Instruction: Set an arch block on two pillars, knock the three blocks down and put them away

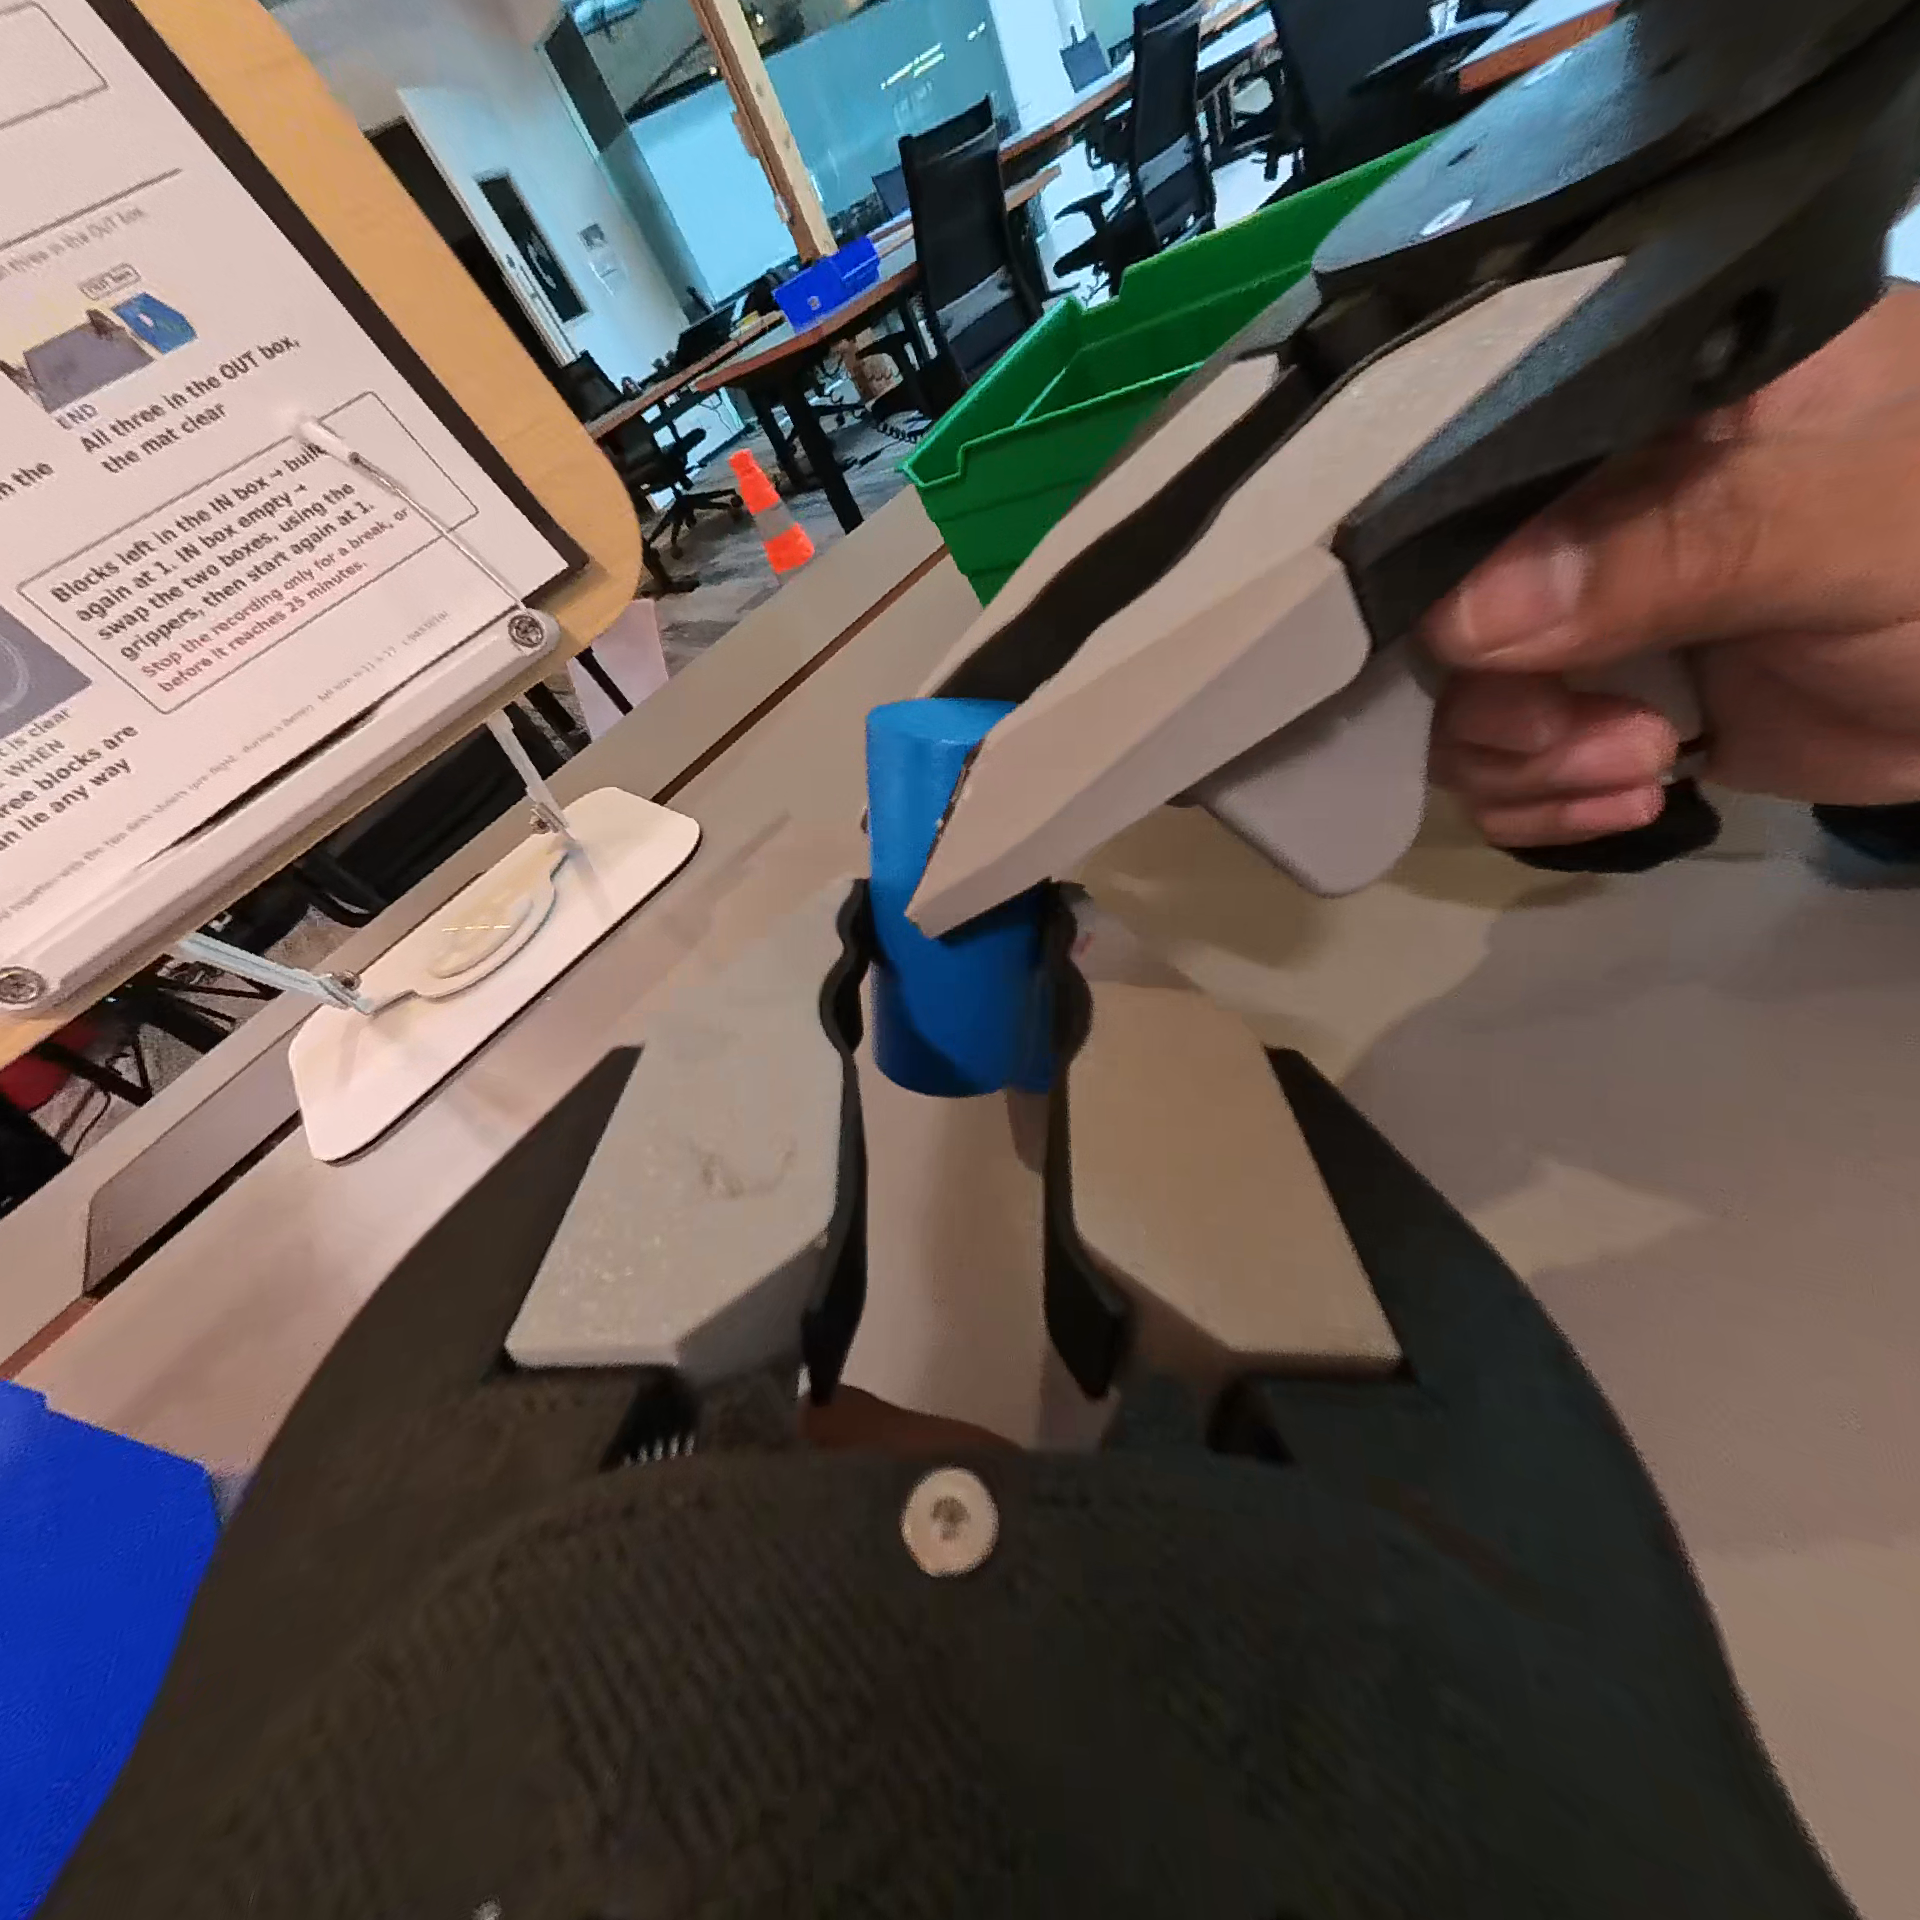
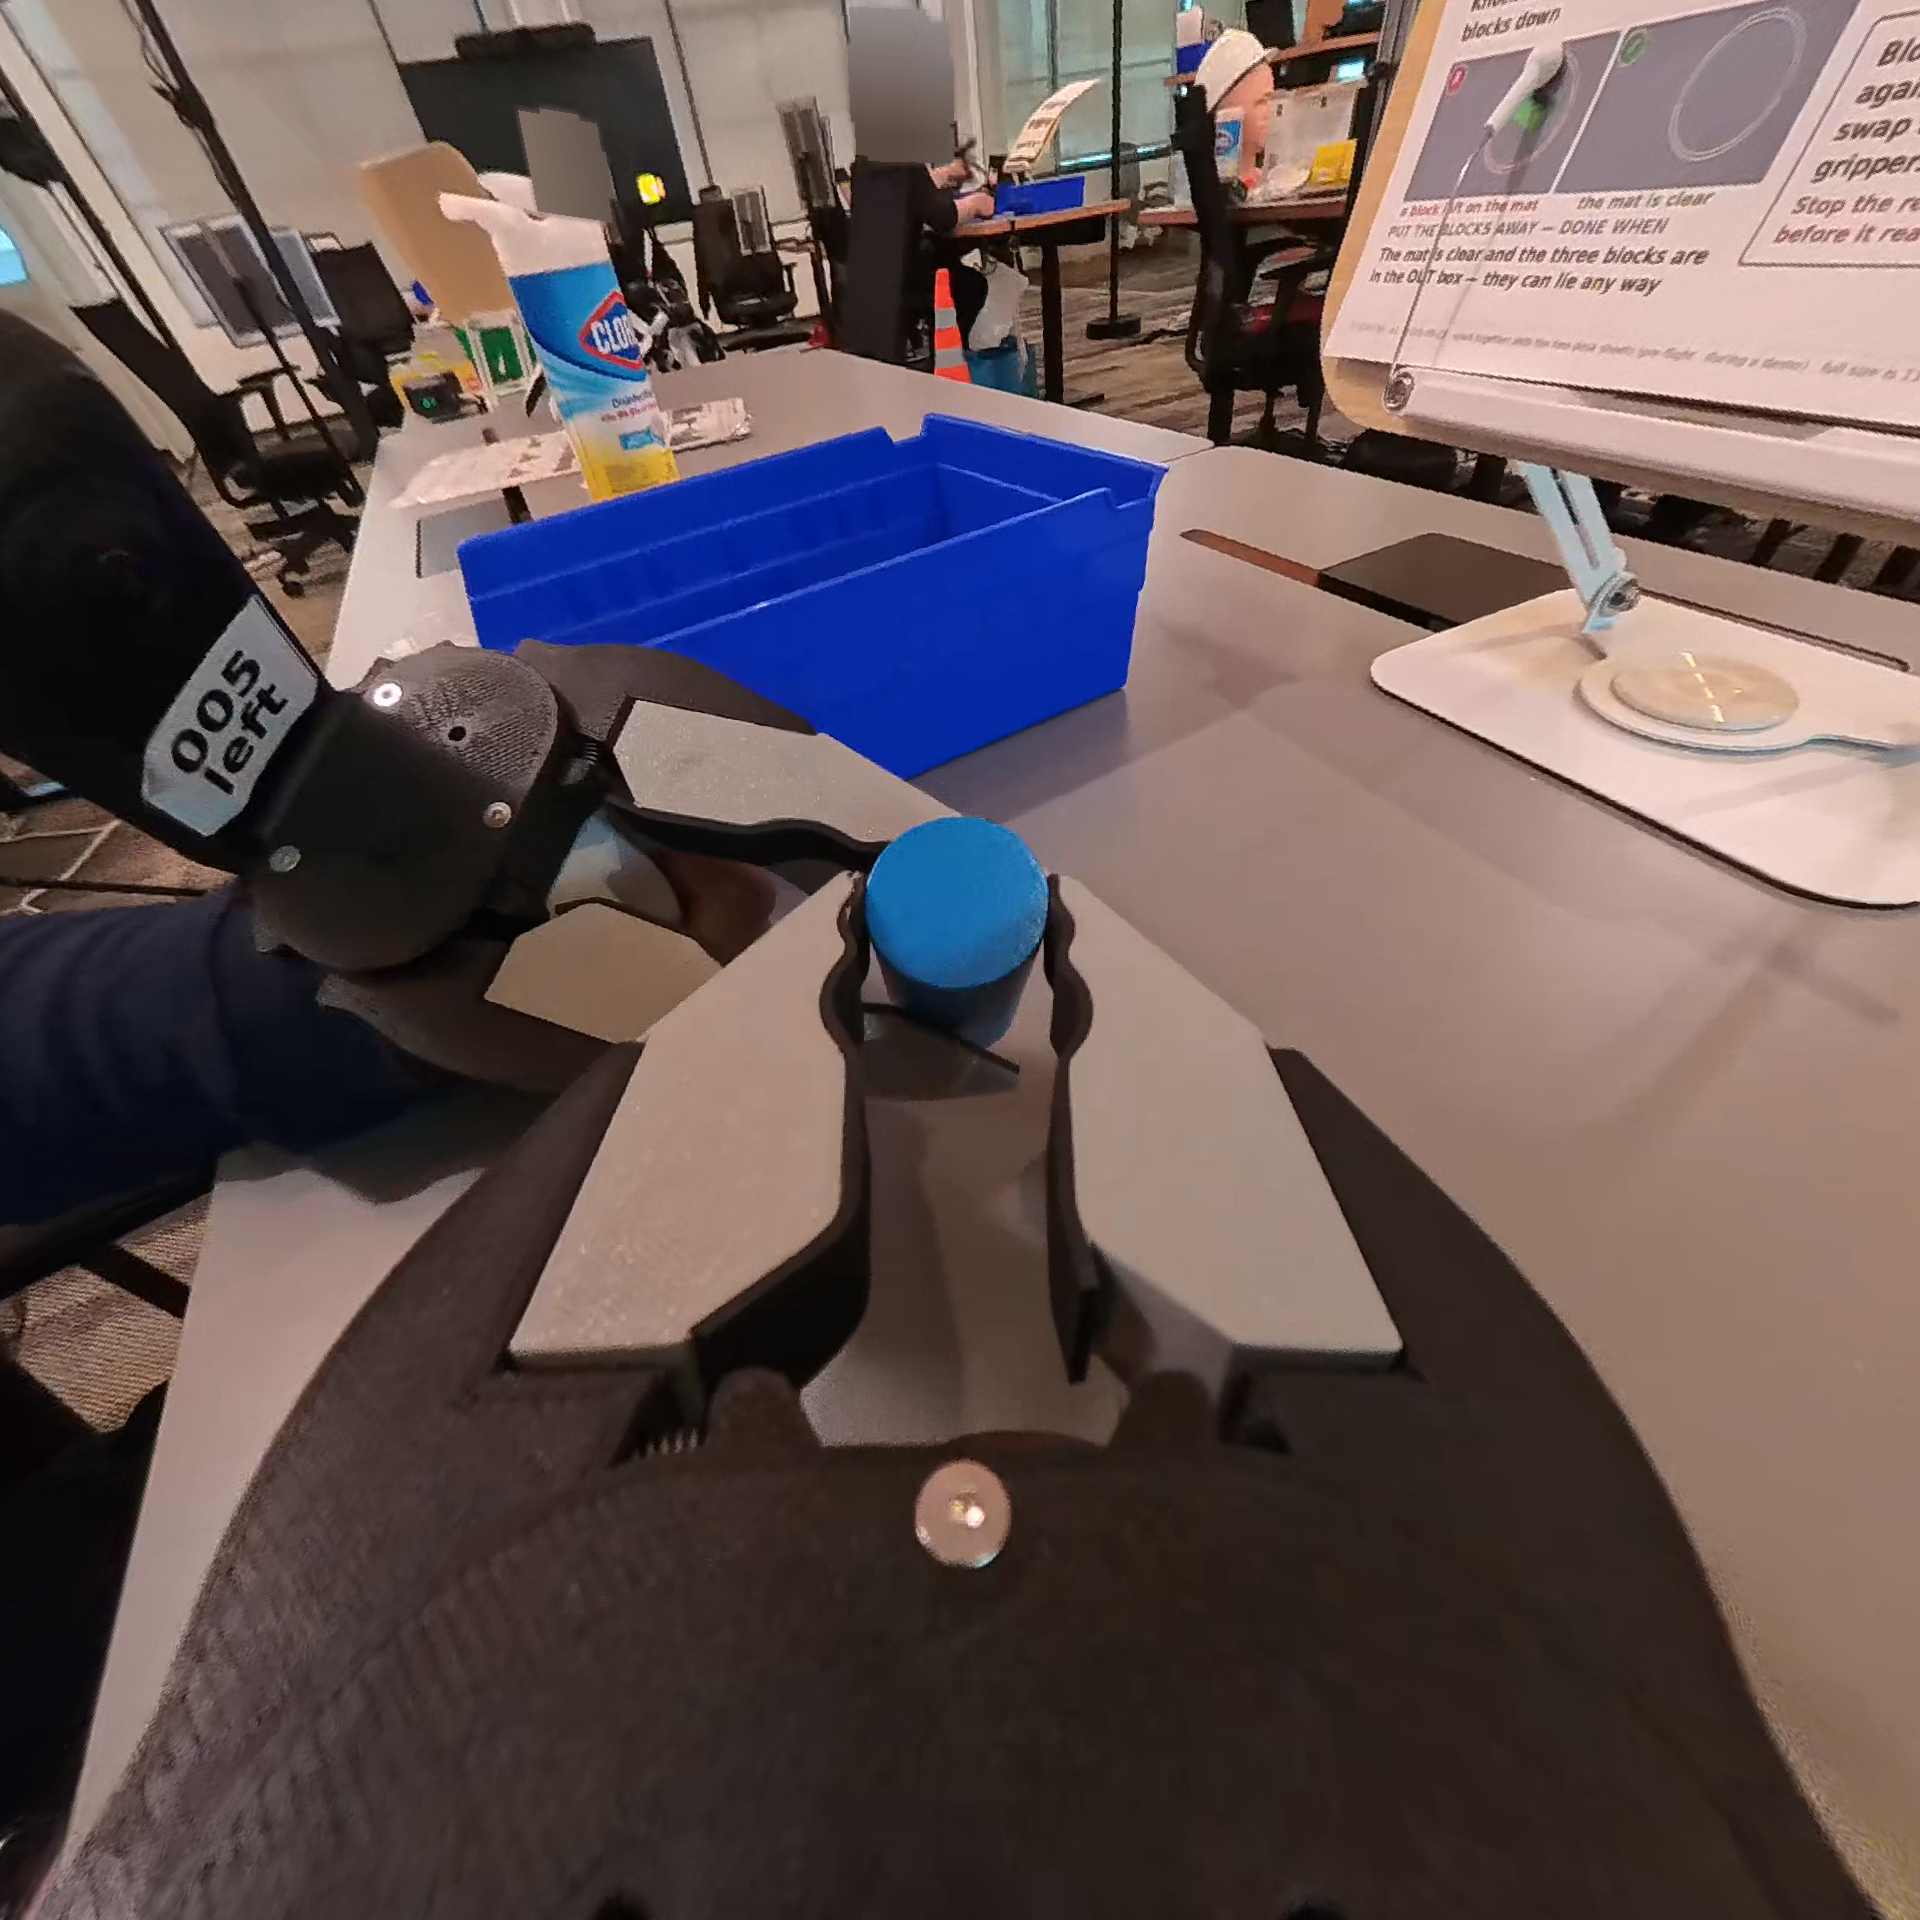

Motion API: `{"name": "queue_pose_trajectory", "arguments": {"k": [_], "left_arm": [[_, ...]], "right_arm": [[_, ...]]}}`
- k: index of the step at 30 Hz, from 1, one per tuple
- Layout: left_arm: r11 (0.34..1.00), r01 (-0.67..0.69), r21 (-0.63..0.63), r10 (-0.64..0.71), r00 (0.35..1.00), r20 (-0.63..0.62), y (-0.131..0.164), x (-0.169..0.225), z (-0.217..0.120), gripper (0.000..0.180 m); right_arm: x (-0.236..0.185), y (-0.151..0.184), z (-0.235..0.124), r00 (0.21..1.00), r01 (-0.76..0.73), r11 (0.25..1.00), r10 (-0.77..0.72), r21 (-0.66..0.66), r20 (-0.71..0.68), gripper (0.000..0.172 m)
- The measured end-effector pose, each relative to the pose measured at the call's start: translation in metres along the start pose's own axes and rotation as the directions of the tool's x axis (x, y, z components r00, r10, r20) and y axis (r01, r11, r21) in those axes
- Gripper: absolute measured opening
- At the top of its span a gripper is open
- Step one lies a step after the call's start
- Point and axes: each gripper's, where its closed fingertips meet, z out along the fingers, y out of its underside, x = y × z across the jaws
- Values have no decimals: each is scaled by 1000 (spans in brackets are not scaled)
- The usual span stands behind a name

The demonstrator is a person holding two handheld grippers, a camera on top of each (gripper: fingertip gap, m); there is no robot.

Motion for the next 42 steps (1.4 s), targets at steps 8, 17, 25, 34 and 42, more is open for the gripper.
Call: {"name": "queue_pose_trajectory", "arguments": {"k": [8,17,25,34,42], "left_arm": [[999,-21,-29,21,1000,-9,6,2,2,31],[995,89,-54,-92,993,-74,10,-1,2,30],[959,279,-55,-284,951,-120,21,-18,1,31],[984,176,-10,-175,970,-167,11,-1,-1,31],[989,145,-20,-146,977,-157,12,3,-1,31]], "right_arm": [[1,10,6,999,23,998,-25,-56,-25,31],[5,5,4,998,21,1000,-22,-21,-51,30],[14,-3,-5,997,-14,999,17,29,-74,33],[6,0,-1,996,-92,996,92,22,16,34],[1,8,5,999,-46,999,47,-27,14,29]]}}
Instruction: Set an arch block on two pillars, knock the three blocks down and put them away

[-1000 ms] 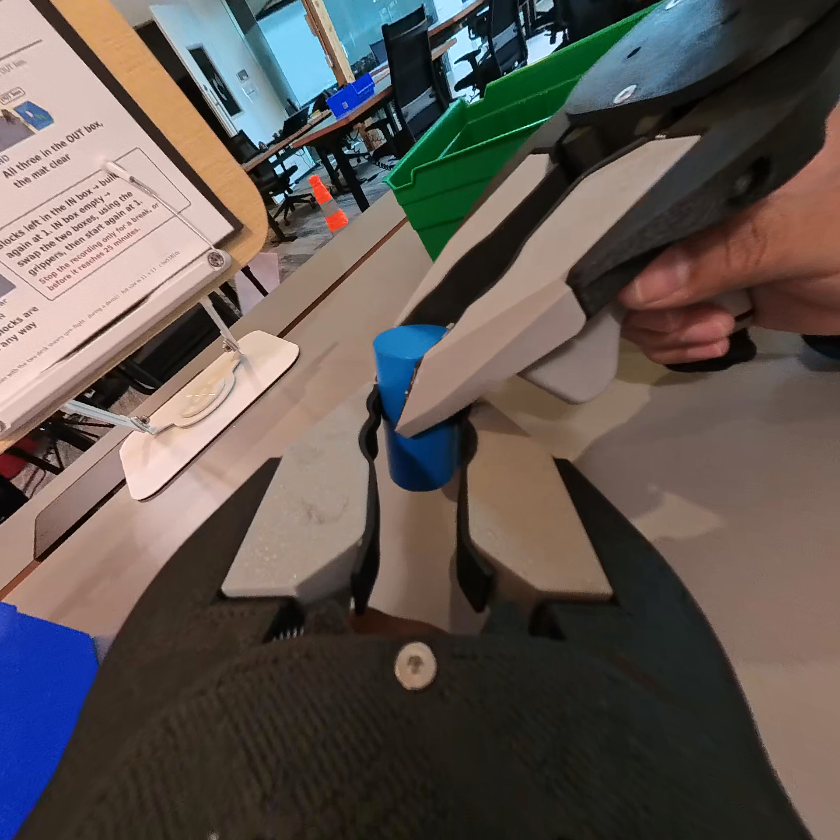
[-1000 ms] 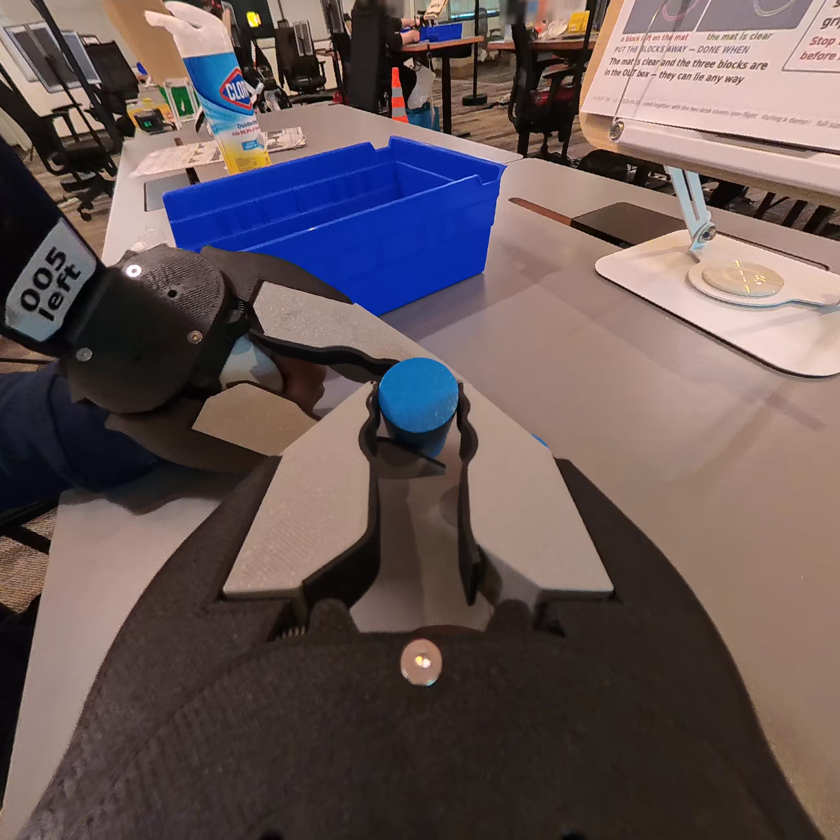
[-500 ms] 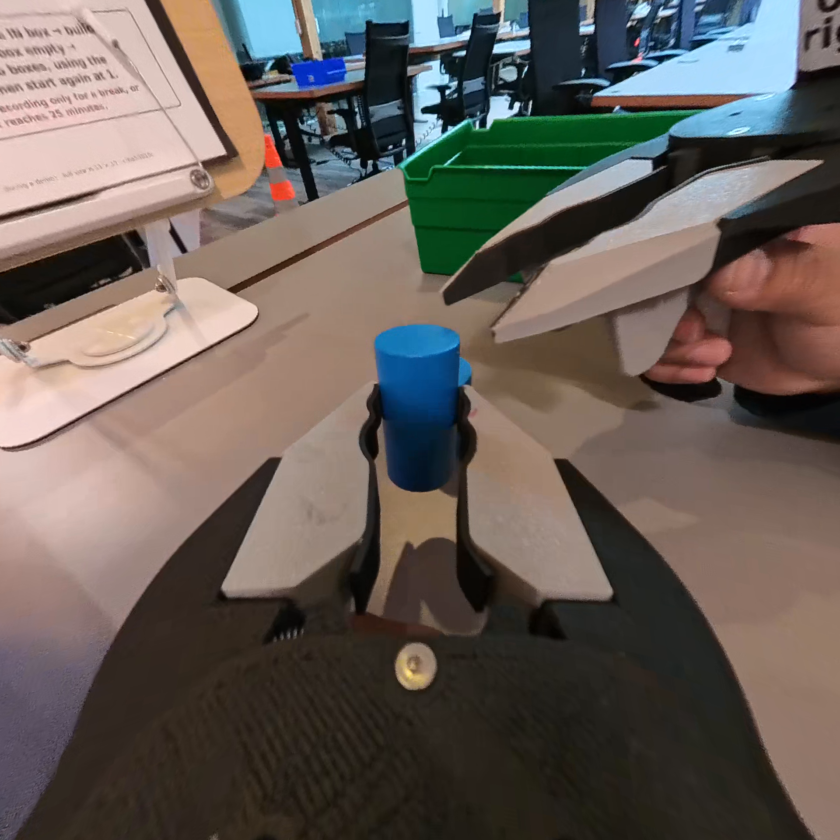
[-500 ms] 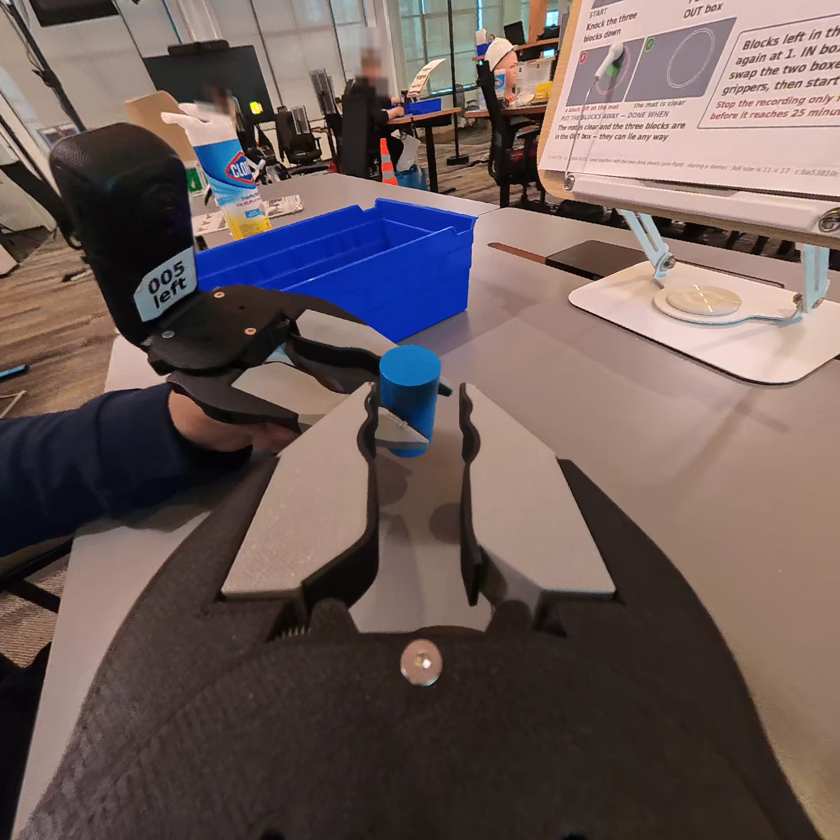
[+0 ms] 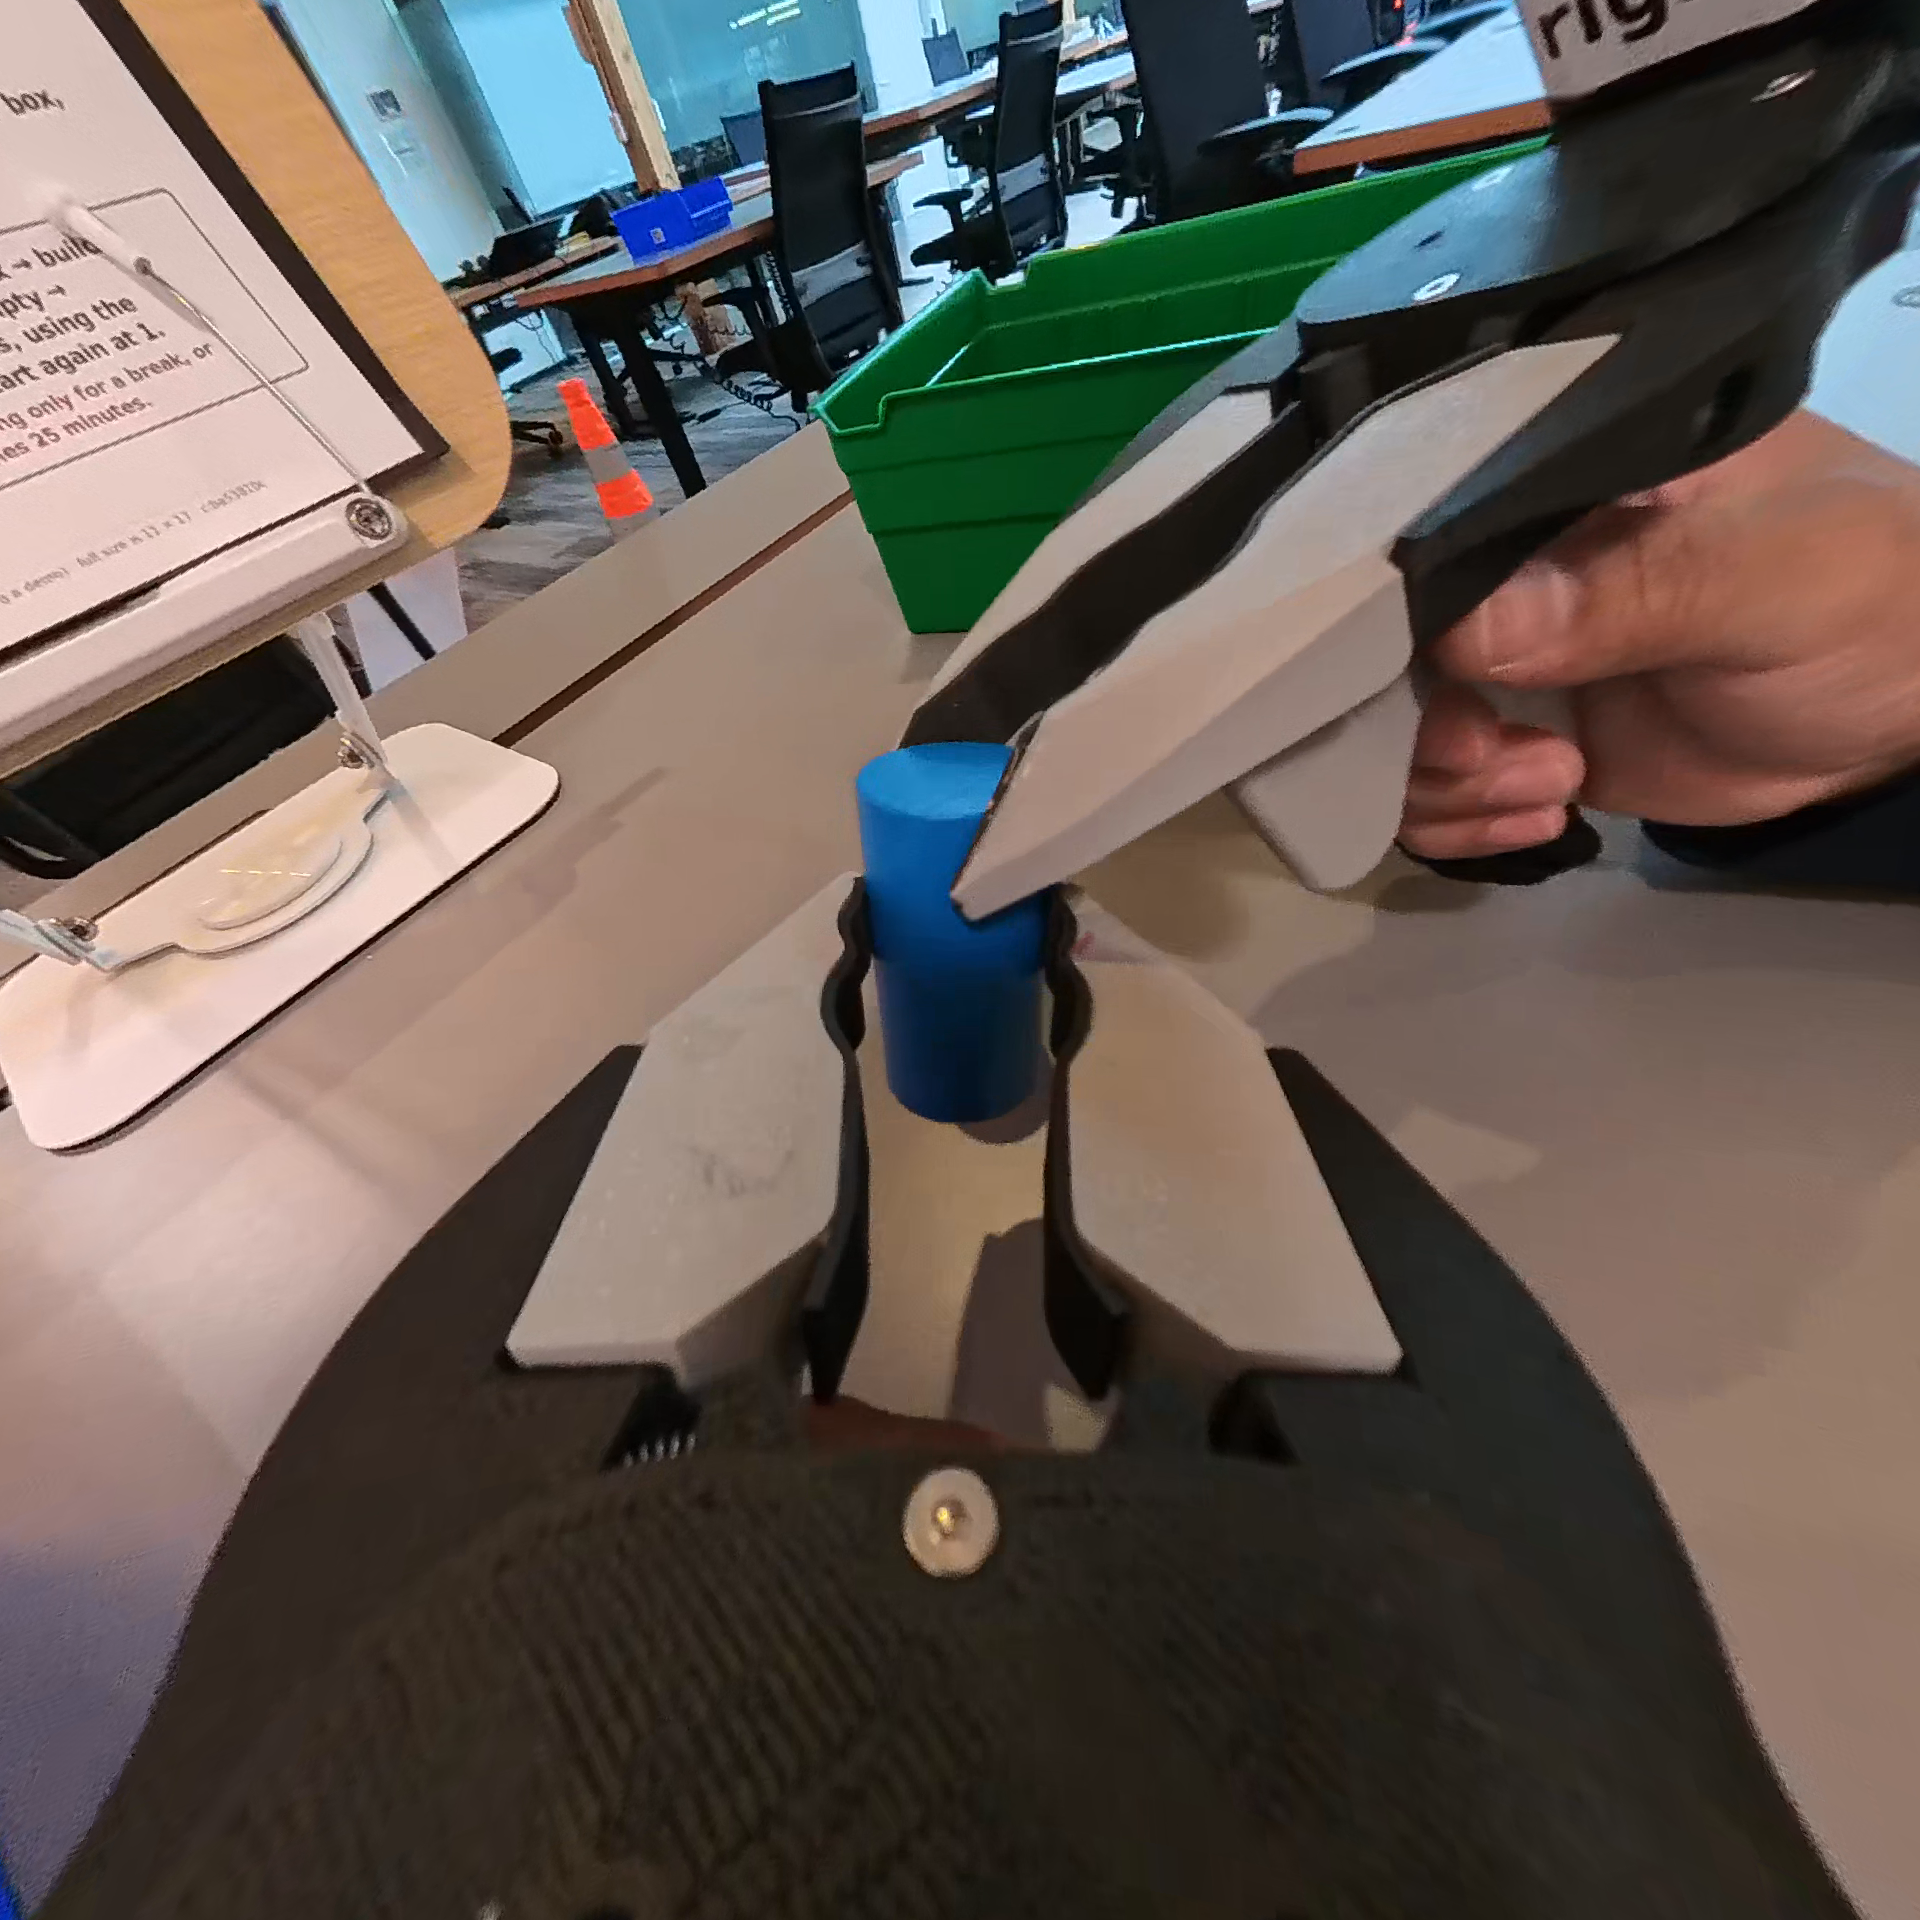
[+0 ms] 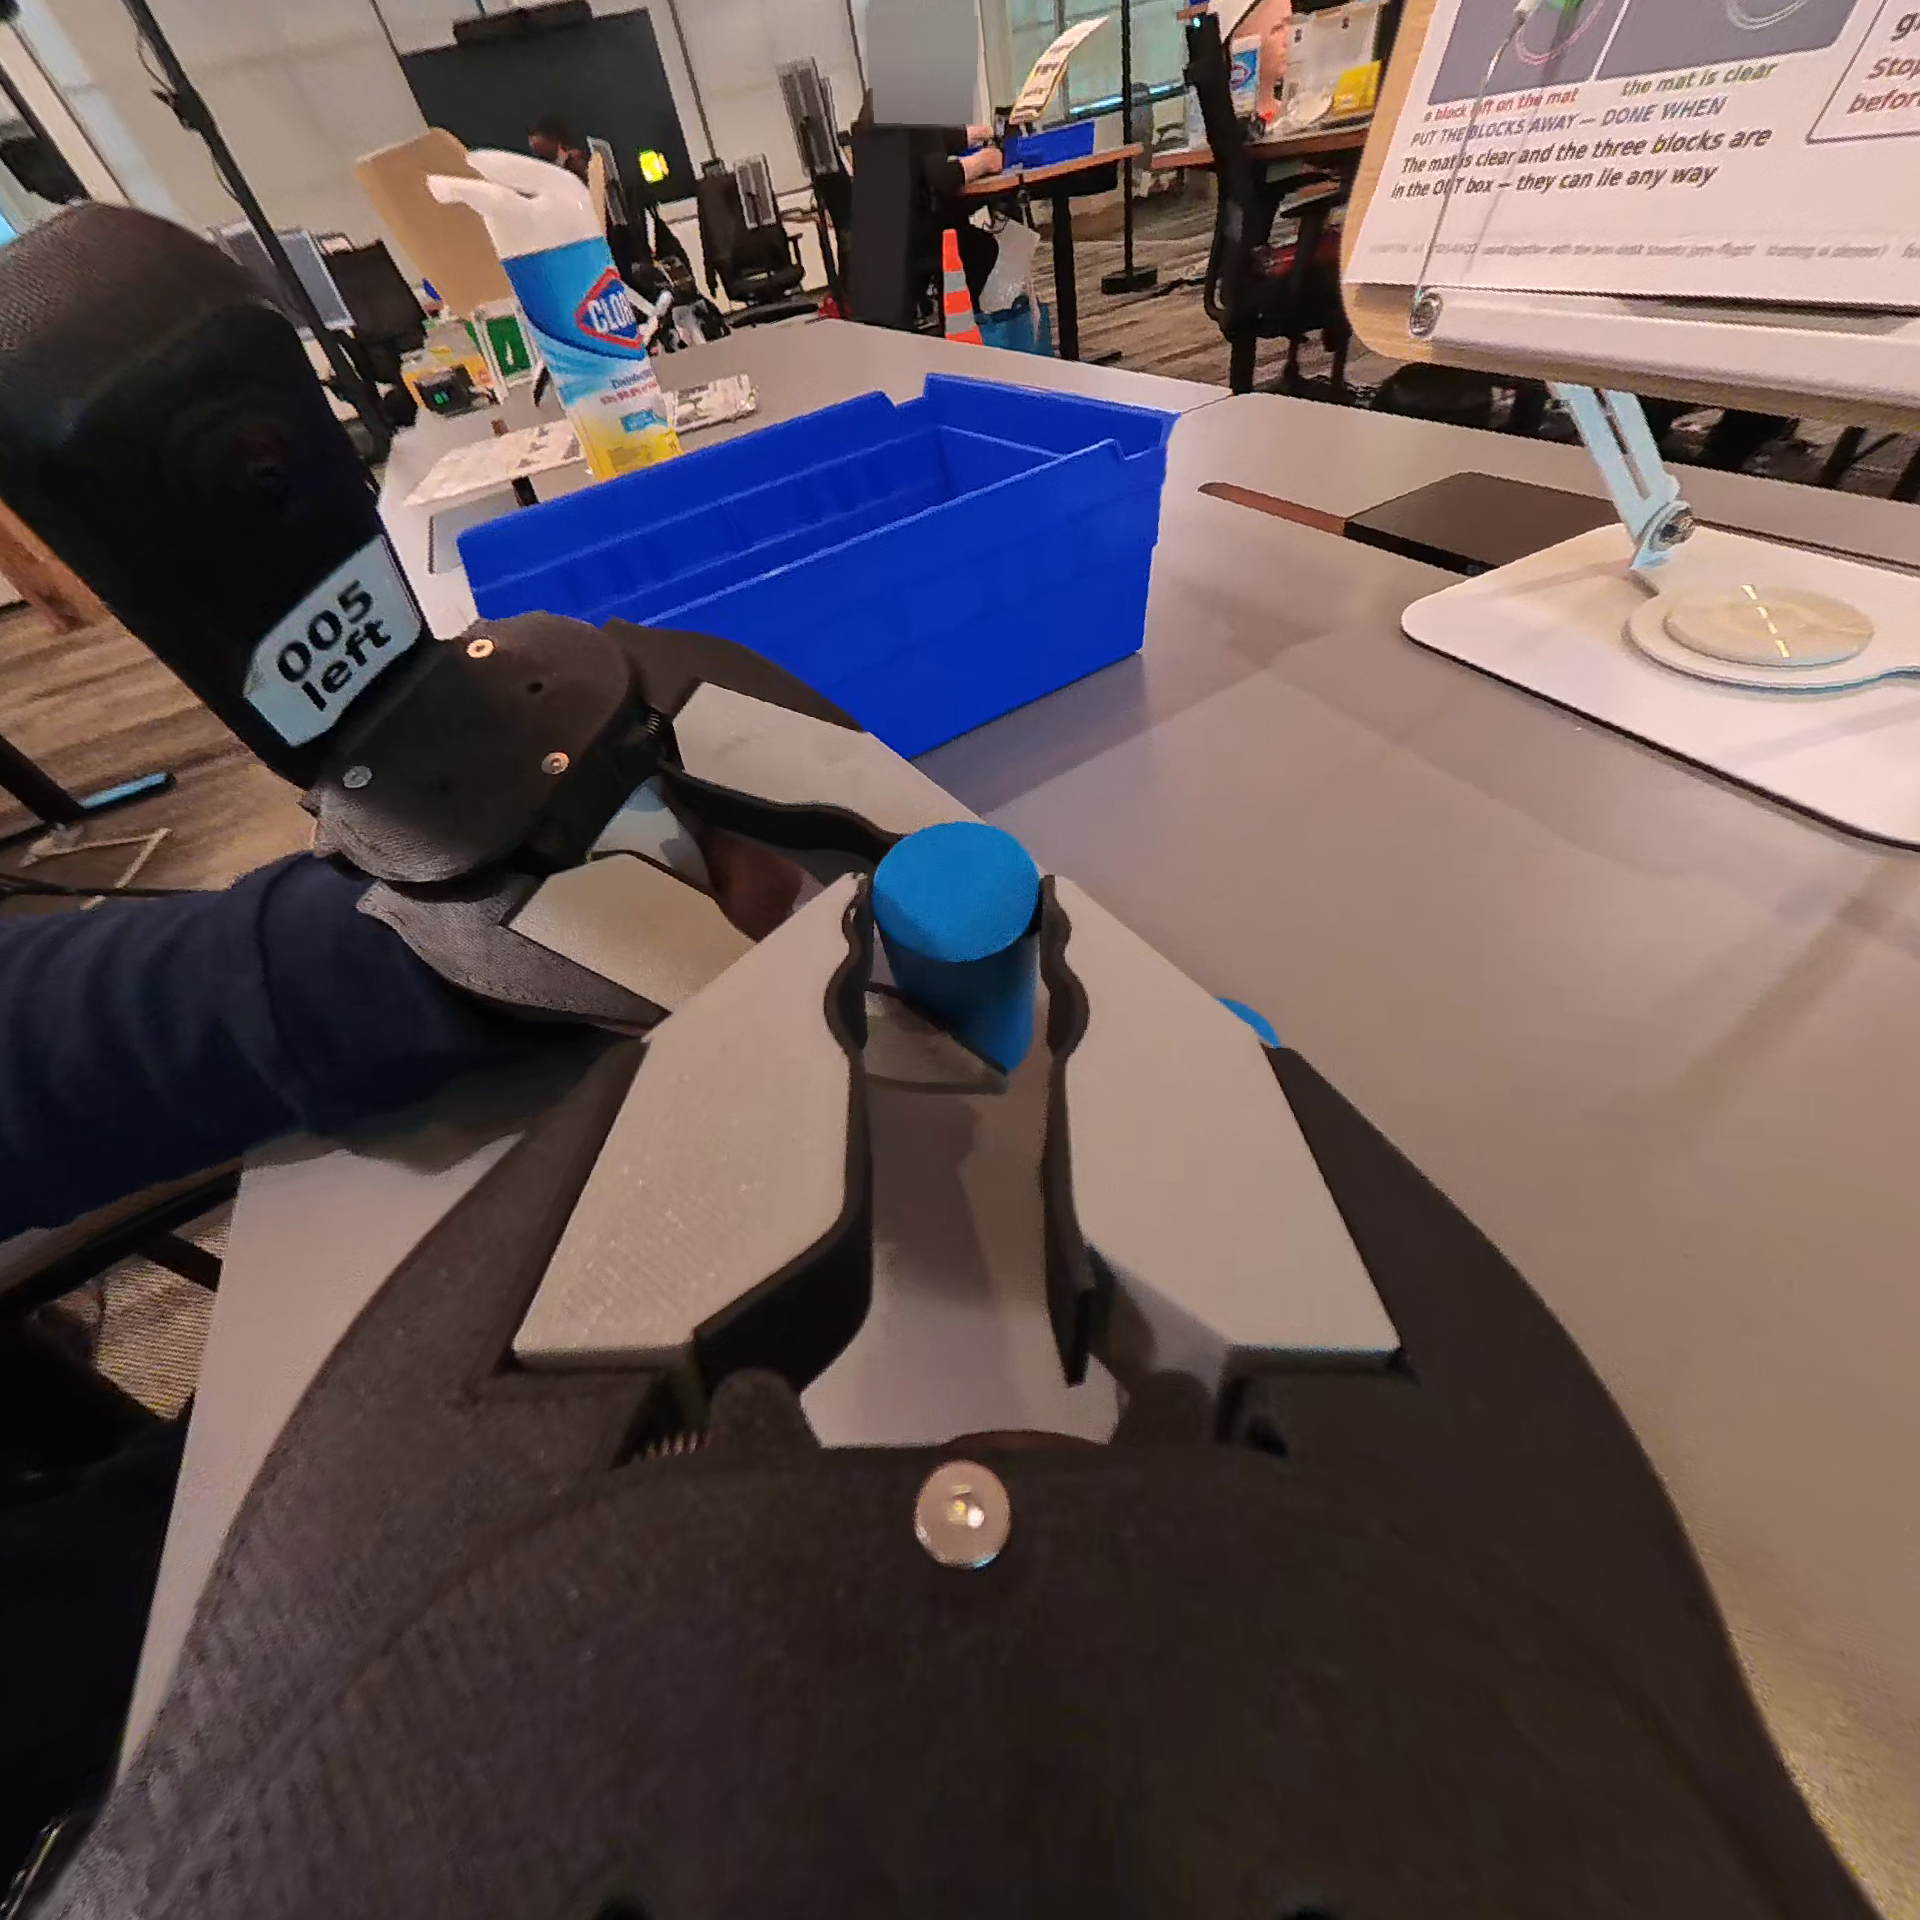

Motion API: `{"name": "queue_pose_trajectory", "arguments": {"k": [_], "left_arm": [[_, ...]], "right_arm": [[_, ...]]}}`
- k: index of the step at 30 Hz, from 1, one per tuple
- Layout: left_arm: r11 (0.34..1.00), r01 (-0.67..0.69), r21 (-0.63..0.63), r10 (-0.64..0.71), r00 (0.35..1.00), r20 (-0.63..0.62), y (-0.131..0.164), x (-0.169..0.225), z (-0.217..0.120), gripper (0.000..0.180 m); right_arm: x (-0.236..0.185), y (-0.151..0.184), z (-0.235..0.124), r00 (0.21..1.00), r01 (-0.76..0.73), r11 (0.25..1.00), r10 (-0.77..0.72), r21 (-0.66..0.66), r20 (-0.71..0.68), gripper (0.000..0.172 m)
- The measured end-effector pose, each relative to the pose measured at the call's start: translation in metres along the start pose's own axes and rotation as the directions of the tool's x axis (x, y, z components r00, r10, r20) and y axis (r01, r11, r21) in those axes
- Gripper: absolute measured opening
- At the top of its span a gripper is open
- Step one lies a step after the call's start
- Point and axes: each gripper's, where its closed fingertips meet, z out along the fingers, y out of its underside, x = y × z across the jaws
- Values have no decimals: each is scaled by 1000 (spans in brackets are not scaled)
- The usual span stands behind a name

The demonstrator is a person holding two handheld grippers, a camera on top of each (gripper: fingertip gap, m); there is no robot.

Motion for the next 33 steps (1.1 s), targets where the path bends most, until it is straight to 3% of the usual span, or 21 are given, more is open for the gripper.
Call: {"name": "queue_pose_trajectory", "arguments": {"k": [8,14,18,22,26,30,33], "left_arm": [[1000,-11,8,11,1000,7,-5,4,0,31],[1000,0,16,-1,1000,27,-6,4,2,31],[999,-1,48,0,999,32,-11,1,-4,32],[998,66,4,-66,997,48,0,-11,-3,38],[991,102,-90,-98,994,55,19,-17,4,39],[985,105,-138,-101,994,33,25,-21,14,45],[972,132,-194,-146,988,-58,31,-15,24,47]], "right_arm": [[-3,1,1,999,-27,1000,27,-3,29,31],[1,-1,-2,998,50,999,-50,-15,-33,29],[7,-20,-20,997,61,996,-58,64,-50,30],[38,-31,-47,986,49,993,-32,103,-166,30],[68,-13,-58,966,5,1000,0,17,-257,30],[77,17,-49,969,-59,993,33,-99,-247,29],[77,32,-38,972,-51,985,12,-163,-234,30]]}}
